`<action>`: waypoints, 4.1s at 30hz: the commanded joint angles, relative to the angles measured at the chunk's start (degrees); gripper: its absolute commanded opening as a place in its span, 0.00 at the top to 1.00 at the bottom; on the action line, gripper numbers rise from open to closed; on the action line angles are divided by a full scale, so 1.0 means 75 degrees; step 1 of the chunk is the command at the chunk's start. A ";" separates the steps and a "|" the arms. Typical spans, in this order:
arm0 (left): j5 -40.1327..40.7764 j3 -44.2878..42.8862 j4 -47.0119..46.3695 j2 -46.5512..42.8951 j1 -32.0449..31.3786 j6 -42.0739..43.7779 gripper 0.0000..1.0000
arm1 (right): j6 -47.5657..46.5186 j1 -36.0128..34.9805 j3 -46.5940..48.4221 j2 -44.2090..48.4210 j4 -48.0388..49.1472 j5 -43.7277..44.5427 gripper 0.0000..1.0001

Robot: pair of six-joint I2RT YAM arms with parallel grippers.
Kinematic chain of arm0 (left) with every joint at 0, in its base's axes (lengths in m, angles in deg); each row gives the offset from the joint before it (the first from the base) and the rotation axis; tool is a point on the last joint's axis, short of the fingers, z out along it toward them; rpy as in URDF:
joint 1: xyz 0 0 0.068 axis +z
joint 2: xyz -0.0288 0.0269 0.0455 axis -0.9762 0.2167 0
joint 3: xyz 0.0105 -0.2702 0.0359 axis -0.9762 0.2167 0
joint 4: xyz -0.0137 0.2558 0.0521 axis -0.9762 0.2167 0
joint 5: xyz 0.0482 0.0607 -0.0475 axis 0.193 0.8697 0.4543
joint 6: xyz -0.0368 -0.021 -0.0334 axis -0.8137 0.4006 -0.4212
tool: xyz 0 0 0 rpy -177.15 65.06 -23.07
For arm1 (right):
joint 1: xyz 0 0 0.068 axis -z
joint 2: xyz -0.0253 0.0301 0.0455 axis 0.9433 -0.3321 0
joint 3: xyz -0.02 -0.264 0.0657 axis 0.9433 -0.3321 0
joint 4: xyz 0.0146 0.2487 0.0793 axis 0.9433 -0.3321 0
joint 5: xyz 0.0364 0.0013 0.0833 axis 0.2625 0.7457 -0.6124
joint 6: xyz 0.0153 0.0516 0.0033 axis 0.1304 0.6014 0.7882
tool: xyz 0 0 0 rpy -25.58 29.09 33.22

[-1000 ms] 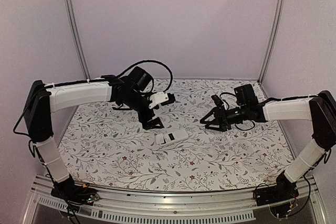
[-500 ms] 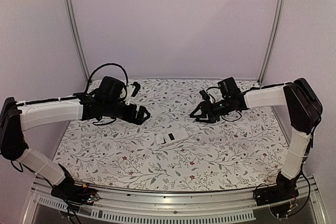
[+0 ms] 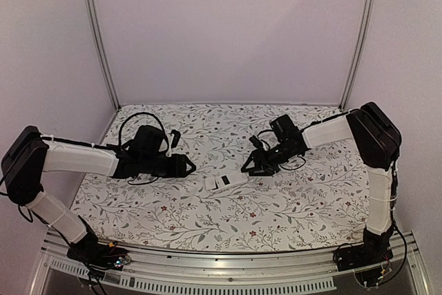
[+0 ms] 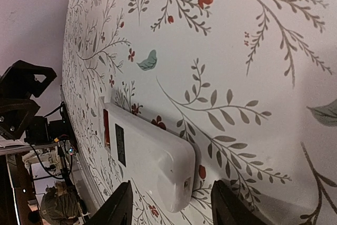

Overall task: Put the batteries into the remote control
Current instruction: Adjust the battery cover on the remote control without the battery cover.

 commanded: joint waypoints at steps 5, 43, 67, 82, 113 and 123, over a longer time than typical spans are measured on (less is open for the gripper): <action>-0.0386 0.0081 -0.1206 0.0978 -0.0218 -0.0742 0.47 | -0.0168 -0.0242 -0.0191 -0.0110 -0.0308 0.0181 0.51; 0.0160 -0.0048 -0.1036 0.1421 -0.0605 -0.1140 0.52 | 0.0193 -0.0697 -0.1217 0.0554 0.0127 0.0220 0.62; 0.0252 -0.0519 -0.0621 0.2298 -0.0946 -0.1417 0.62 | 0.0087 -0.0432 -0.0715 0.0360 -0.0103 0.0229 0.62; 0.0406 -0.0807 -0.0160 0.2506 -0.1086 -0.1538 0.71 | 0.0063 -0.0547 -0.0517 0.0118 -0.0101 0.0039 0.71; 0.0500 -0.0639 0.0723 0.2470 -0.0906 -0.2754 0.67 | 0.0096 -0.0818 -0.0968 0.0256 0.0065 -0.0093 0.86; 0.0306 -0.0652 0.0828 0.2508 -0.0802 -0.2691 0.61 | 0.0112 -0.0814 -0.0954 0.0296 0.0068 -0.0150 0.86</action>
